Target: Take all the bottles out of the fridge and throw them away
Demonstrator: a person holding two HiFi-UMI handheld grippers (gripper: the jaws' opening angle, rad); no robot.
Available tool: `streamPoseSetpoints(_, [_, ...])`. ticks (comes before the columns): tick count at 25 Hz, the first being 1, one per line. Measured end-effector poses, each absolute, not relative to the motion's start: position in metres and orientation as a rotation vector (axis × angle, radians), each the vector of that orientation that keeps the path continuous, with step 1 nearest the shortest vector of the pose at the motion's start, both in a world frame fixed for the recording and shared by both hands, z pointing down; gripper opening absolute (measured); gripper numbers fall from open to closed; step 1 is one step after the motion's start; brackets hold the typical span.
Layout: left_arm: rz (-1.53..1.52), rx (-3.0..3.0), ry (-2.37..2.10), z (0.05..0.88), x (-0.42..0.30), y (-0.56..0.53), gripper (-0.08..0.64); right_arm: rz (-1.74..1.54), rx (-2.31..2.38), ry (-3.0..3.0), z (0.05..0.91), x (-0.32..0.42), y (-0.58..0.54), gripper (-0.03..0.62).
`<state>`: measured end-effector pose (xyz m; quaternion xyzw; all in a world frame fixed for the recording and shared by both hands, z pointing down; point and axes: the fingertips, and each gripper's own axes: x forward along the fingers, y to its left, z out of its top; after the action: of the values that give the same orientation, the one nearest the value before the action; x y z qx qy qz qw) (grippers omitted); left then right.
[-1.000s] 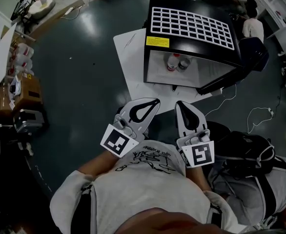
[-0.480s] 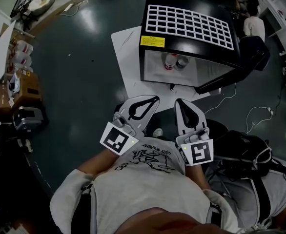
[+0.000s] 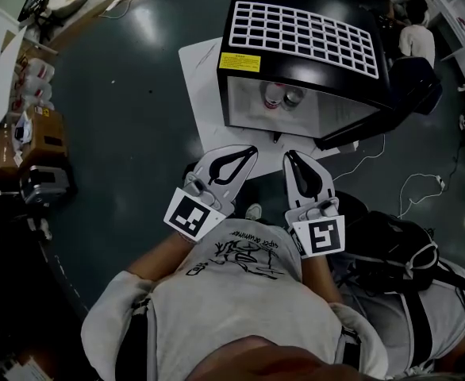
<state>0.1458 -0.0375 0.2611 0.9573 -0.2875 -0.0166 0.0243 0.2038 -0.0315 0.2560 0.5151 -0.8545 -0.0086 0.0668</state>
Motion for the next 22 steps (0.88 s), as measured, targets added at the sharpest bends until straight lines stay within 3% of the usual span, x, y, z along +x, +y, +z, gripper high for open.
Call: streamPoseSetpoints(22, [-0.012,2.981,-0.983,0.307,0.163,-0.087,0.008,-0.031,1.524,-2.529,0.311,0.218,-0.083,0.058])
